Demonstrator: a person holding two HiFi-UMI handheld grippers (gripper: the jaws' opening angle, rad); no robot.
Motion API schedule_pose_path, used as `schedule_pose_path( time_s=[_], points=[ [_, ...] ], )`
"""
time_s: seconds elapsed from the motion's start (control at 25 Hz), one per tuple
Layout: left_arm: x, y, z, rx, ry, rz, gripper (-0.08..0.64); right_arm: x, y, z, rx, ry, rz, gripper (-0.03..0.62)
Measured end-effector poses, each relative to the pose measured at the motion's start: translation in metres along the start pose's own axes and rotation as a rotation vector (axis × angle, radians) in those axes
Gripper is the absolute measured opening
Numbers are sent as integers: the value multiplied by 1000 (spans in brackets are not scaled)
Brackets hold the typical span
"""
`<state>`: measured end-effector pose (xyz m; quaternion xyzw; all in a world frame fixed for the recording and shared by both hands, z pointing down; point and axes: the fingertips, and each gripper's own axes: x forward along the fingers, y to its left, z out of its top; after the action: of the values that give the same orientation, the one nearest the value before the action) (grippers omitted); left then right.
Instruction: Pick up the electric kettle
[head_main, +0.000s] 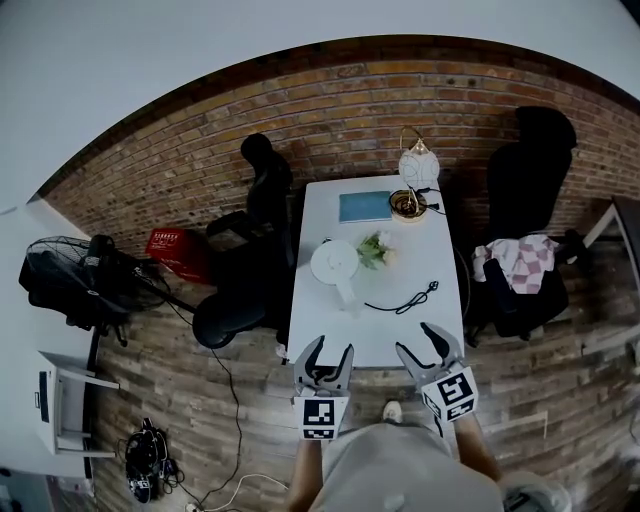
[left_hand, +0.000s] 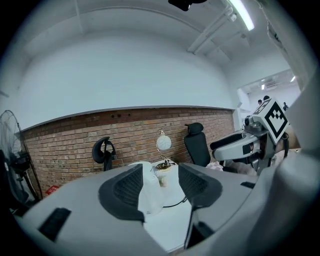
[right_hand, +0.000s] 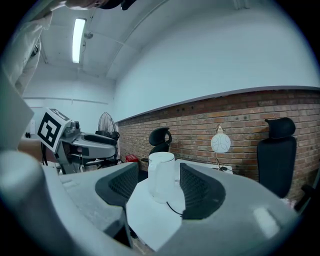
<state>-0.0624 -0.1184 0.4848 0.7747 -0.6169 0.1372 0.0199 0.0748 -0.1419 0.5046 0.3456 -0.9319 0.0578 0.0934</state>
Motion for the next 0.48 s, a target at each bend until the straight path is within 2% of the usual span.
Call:
schedule_pose_path(
  time_s=[0.48],
  points=[
    [37, -8, -7, -7, 64, 43, 222, 10, -36, -10, 24, 13, 25, 245]
  ],
)
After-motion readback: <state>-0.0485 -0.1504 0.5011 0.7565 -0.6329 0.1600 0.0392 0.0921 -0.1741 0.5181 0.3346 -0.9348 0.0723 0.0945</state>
